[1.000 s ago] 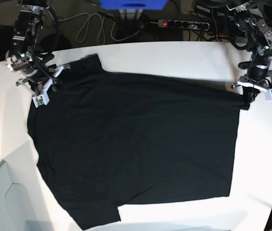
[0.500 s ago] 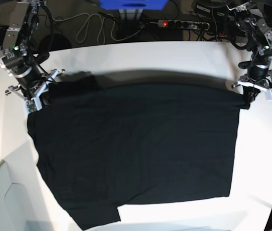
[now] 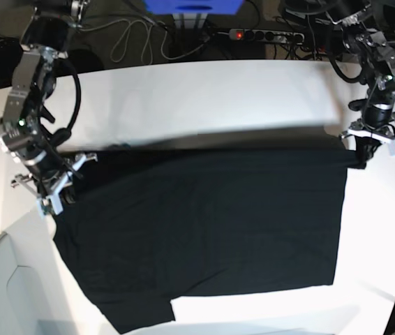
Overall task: Fold the T-shirt properly
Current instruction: 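Lift the shoulder edge with both grippers and pull it toward the hem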
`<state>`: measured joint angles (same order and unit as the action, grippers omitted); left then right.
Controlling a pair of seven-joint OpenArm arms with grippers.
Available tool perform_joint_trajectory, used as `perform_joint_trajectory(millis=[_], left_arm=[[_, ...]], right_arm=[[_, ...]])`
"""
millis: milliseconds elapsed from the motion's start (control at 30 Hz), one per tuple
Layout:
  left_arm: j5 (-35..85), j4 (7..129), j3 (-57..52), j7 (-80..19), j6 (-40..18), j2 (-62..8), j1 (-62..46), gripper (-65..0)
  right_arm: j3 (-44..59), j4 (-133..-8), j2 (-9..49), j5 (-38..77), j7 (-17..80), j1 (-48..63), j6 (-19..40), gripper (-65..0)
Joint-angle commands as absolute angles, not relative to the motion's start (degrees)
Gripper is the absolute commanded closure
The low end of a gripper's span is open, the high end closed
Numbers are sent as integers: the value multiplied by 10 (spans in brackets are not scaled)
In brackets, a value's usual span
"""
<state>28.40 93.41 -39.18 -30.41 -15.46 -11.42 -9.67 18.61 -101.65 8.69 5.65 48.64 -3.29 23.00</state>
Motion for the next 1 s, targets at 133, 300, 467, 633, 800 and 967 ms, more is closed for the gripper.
perform_joint_trajectory(millis=[133, 300, 467, 633, 800, 967], left_arm=[[290, 944, -393, -289, -155, -127, -58, 0], [290, 943, -393, -320, -155, -129, -22, 0], [290, 928, -393, -346, -155, -126, 15, 0], [248, 888, -393, -346, -156, -127, 52, 0], [233, 868, -393, -346, -156, -125, 73, 0], [232, 847, -371, -346, -156, -129, 88, 0]], right_arm=[[174, -967, 93, 62, 470, -112, 238, -2], [169, -904, 93, 62, 470, -174, 251, -2], [169, -842, 97, 60, 440, -208, 265, -2], [168, -793, 107, 60, 408, -223, 269, -2], [168, -767, 117, 60, 404, -235, 269, -2], [168, -761, 118, 60, 404, -244, 269, -2]])
